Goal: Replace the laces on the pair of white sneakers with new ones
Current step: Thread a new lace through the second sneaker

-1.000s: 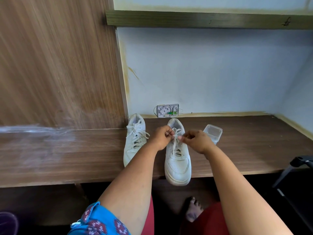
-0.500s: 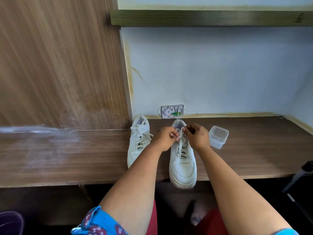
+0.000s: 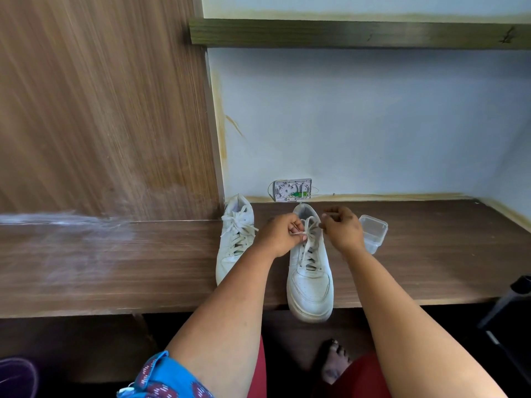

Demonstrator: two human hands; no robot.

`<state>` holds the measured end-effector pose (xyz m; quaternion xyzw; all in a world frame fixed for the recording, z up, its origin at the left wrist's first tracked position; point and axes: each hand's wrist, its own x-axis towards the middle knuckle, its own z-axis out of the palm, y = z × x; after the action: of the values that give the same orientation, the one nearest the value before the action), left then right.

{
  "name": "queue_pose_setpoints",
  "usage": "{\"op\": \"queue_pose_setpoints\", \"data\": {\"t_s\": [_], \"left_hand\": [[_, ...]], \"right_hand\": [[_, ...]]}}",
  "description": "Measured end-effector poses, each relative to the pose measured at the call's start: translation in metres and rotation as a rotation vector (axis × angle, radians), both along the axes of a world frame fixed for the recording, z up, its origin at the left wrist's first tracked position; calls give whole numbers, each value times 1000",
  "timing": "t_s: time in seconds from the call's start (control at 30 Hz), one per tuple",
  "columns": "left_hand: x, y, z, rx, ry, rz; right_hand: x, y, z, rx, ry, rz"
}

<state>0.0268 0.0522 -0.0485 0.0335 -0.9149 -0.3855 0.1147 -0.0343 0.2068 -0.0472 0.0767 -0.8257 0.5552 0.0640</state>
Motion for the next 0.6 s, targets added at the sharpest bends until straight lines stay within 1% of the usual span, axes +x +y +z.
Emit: {"op": "queue_pose_setpoints", "data": {"t_s": [0.07, 0.2, 0.27, 0.33, 0.43, 0.6], "left_hand": [[0, 2, 0, -23, 17, -5], [-1, 7, -2, -64, 66, -13], [-1, 9, -3, -88, 85, -11], [-2, 10, -4, -102, 89, -8], [-3, 9, -6, -75, 84, -3], [-4, 4, -6, -8, 44, 30]], "right_hand": [[3, 7, 3, 64, 31, 19], [16, 8, 0, 200, 60, 182], [19, 5, -4, 264, 66, 192], [19, 4, -7, 264, 66, 175], [22, 4, -6, 260, 56, 168], [23, 5, -4, 291, 95, 187]]}}
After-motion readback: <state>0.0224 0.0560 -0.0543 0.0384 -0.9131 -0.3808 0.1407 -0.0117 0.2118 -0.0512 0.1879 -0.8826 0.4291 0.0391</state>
